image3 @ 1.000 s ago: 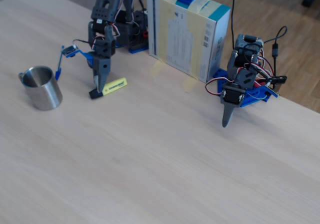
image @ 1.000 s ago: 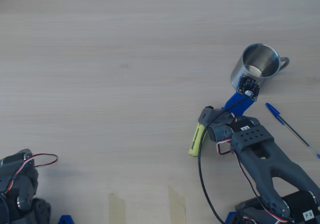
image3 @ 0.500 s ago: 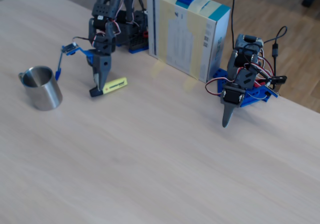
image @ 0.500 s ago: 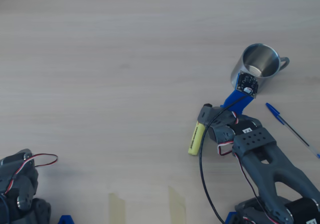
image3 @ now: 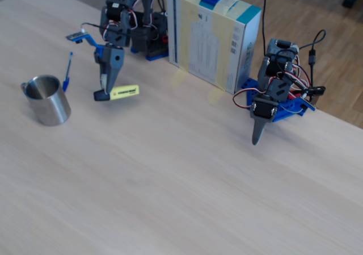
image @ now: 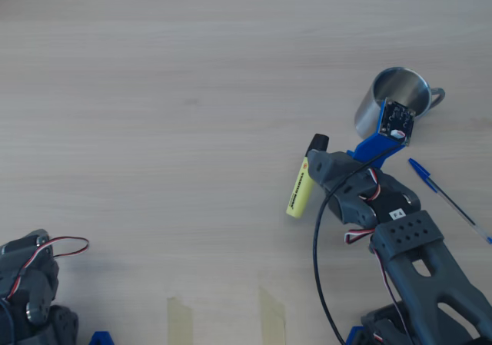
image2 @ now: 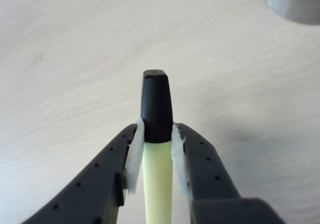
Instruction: Grab the yellow pen and put it in the silver cup.
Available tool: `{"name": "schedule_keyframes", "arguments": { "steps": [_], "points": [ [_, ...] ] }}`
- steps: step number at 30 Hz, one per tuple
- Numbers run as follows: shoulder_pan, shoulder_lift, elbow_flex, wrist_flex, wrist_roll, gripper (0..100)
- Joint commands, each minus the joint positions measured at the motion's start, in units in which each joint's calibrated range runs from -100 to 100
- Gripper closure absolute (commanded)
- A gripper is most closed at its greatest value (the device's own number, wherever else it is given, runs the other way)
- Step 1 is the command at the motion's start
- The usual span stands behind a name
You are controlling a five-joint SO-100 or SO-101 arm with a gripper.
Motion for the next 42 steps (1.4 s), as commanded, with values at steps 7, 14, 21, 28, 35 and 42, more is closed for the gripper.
{"name": "schedule_keyframes", "arguments": {
  "steps": [7, 14, 21, 28, 35, 42],
  "points": [
    [-1.8, -7.4, -1.0, -4.4, 2.0, 98],
    [-2.4, -9.4, -0.8, -11.3, 2.8, 98],
    [-2.4, -10.9, -0.8, -18.4, 3.8, 98],
    [-2.9, -12.8, 1.8, -28.1, 6.0, 98],
    [-2.3, -13.3, 4.9, -37.6, 8.5, 98],
    [0.9, -13.3, 4.5, -44.3, 13.8, 98]
  ]
}}
